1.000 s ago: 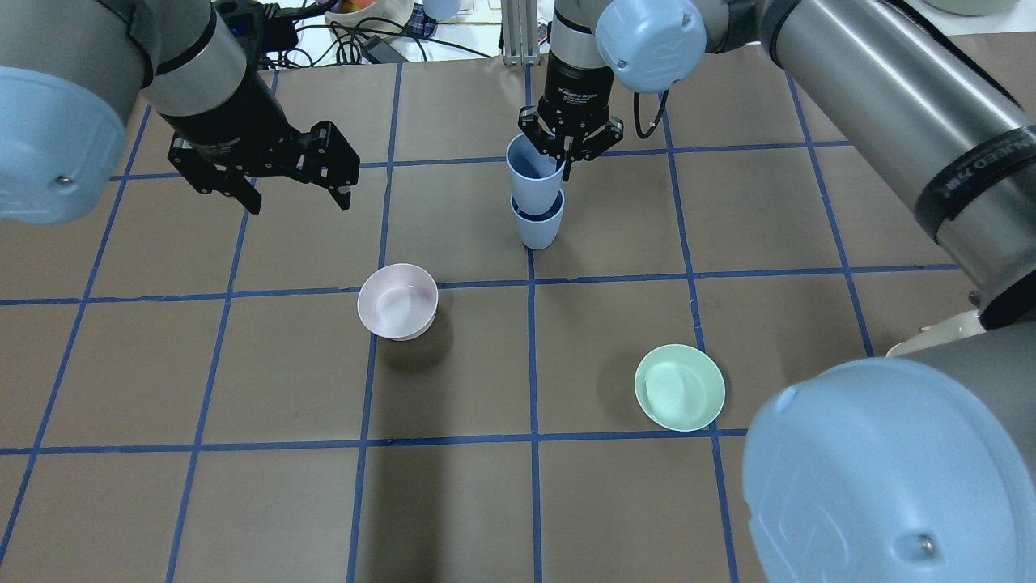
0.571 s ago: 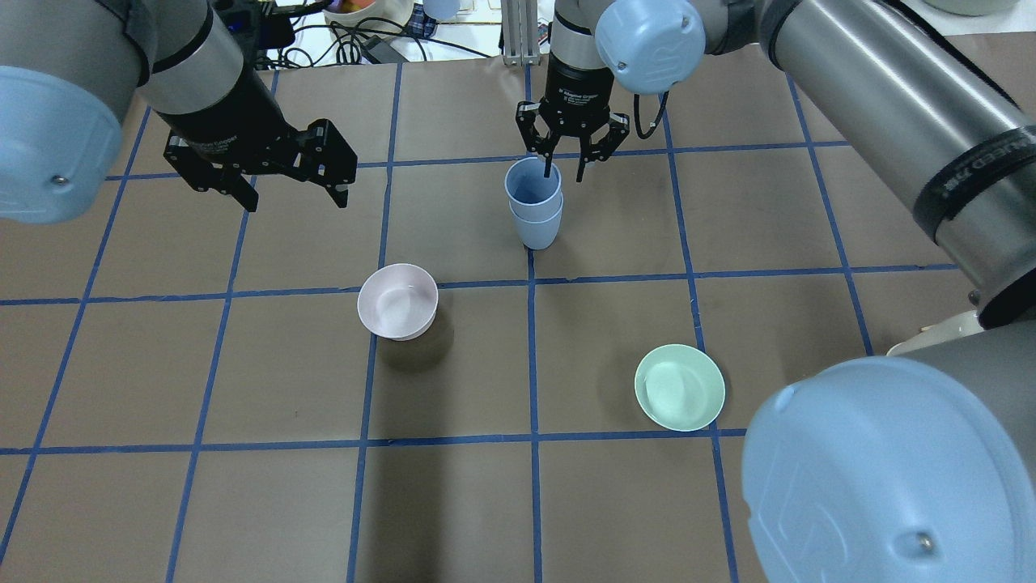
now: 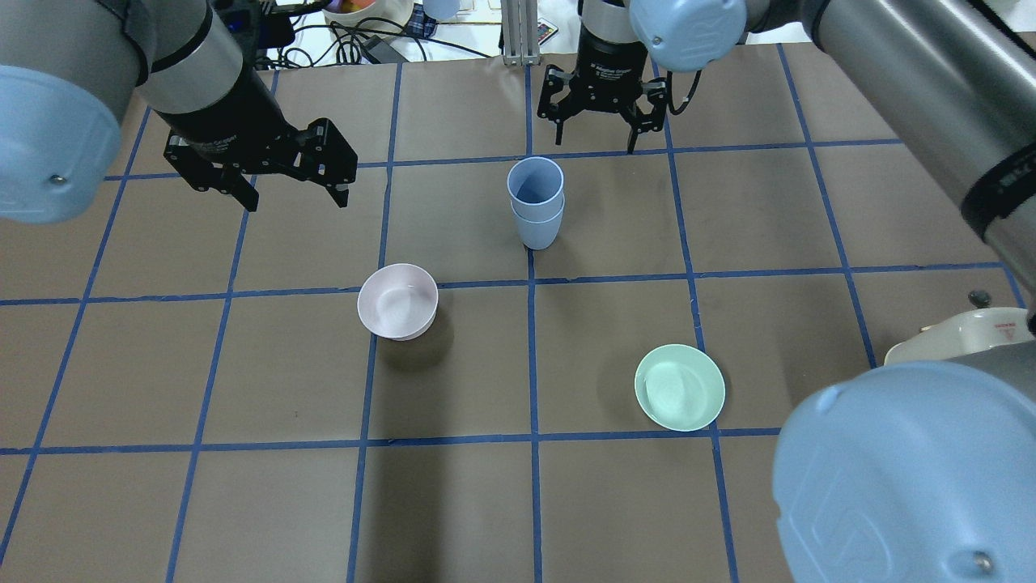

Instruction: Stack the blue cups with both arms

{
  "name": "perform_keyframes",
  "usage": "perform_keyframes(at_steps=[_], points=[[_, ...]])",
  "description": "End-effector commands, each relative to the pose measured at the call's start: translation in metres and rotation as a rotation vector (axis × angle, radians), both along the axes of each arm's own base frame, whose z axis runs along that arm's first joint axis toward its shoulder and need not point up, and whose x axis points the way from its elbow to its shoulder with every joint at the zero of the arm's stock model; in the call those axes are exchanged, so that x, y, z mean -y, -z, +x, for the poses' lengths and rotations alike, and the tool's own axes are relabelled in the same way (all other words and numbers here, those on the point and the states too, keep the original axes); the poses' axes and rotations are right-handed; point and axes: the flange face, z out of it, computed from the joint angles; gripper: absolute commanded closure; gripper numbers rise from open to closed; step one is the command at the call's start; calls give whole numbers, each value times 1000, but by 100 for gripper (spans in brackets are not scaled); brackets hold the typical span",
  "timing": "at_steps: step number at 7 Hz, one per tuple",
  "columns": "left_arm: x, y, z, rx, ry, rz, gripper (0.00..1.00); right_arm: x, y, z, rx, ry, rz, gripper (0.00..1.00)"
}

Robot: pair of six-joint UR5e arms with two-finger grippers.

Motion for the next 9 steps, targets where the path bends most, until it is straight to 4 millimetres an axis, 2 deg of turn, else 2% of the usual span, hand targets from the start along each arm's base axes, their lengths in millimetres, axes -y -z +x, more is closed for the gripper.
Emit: perform_keyframes(at_steps=[1,2,3,4,5,6,9], points=[[0,1,0,2,-1,3,0,-27,-39,-72,-27,-50,55,0],[0,1,0,2,-1,3,0,-44,-54,-124,-2,-62,43,0],[0,0,0,2,-1,2,0,-79,-75,-146,-1,-72,14,0],[0,0,0,2,-1,2,0,-114,-84,-145,-16,-67,5,0],[0,0,0,3,-1,2,0,-138,-92,-143,-17,-66,-6,0],[0,0,0,3,-1,2,0,-150,-94,-142,-21,-68,-9,0],[0,1,0,5,-1,3,0,-153,-89,-145,-62,-58,5,0]])
